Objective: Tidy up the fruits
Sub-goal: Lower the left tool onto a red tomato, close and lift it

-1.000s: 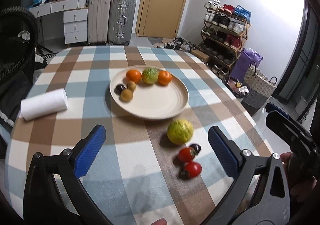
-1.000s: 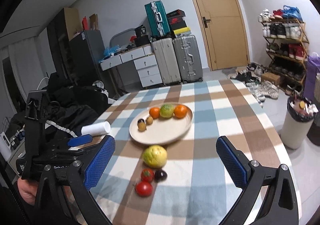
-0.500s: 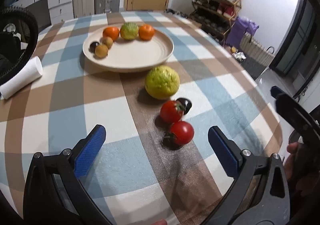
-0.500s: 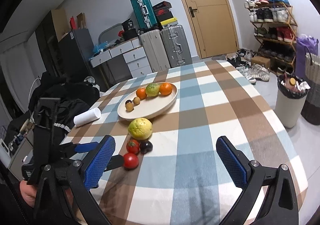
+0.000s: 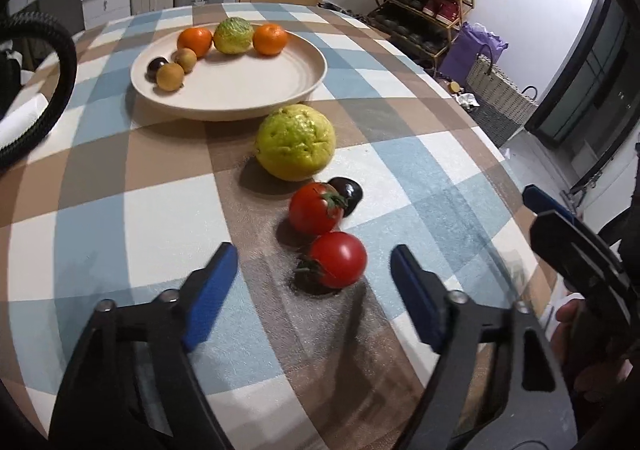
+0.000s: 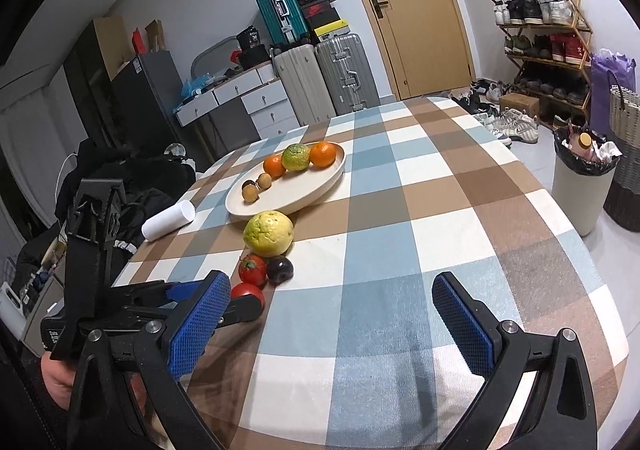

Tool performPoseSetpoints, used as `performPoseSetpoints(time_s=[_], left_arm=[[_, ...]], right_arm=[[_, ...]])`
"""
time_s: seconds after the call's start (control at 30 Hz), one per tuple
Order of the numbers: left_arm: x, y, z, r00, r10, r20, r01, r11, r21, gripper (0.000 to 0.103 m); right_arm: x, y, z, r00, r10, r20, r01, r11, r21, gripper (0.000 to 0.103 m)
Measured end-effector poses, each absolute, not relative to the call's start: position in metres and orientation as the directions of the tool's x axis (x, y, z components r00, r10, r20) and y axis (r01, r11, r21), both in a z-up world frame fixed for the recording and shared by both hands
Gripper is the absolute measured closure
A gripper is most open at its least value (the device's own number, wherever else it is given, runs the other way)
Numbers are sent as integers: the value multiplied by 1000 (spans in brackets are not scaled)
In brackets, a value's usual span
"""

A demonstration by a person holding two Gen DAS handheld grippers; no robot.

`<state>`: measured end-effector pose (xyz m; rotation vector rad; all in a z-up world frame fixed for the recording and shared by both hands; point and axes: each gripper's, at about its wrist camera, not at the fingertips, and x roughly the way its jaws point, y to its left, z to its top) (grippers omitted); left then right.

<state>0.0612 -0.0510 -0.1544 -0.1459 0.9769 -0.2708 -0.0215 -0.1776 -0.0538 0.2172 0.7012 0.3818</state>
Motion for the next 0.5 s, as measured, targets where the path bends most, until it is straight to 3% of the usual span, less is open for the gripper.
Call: performPoseSetpoints(time_s=[0.07, 0.13, 0.23, 0.5], left_arm=[[62, -51, -156, 521, -289, -803, 159, 957, -241, 42], [63, -51, -155, 517, -303, -800, 169, 953, -252, 58], [62, -51, -155, 509, -336, -792, 188, 942, -279, 69], [57, -45, -153, 511, -374, -773, 204, 927, -314, 73]], right_arm=[[-21, -177, -55, 697, 410, -589, -268, 910, 318, 0], [-21, -176, -55, 695, 410, -591, -268, 910, 317, 0], [-20, -175, -56, 692, 410, -594, -269, 910, 314, 0], [-14, -165, -57, 668, 397, -630, -273, 918, 289, 0]])
